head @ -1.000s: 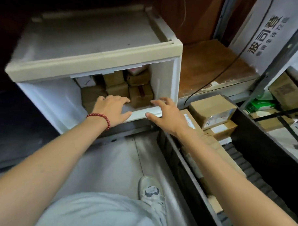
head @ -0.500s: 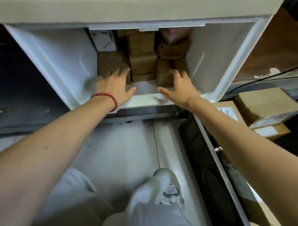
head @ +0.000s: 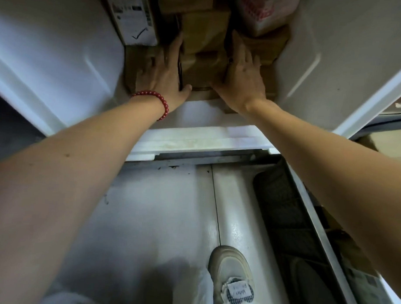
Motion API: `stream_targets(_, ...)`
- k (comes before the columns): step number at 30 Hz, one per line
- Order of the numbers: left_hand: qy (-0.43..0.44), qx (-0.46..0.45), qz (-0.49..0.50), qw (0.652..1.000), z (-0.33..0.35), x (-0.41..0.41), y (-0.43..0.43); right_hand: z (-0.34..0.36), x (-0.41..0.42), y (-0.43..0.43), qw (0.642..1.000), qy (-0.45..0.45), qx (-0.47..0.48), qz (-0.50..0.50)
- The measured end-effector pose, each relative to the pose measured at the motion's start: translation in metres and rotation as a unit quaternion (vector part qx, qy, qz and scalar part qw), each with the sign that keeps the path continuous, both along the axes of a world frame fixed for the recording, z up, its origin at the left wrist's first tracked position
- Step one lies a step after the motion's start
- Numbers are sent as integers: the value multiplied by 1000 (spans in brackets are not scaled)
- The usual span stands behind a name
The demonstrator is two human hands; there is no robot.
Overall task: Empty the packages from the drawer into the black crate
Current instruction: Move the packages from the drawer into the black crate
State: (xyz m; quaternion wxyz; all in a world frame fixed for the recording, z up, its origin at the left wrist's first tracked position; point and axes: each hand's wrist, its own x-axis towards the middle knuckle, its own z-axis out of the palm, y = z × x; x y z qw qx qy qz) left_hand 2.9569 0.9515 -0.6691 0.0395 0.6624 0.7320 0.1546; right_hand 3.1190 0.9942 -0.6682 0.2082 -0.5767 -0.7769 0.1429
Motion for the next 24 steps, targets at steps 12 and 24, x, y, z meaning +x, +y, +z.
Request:
stream_targets(12,-225,98,-52,968,20,-4,28,19,-26,15,989,126,-69,18)
stream_targets(24,-274,36,72,958,47,8,-38,12,8,-72,941,244,-196,129)
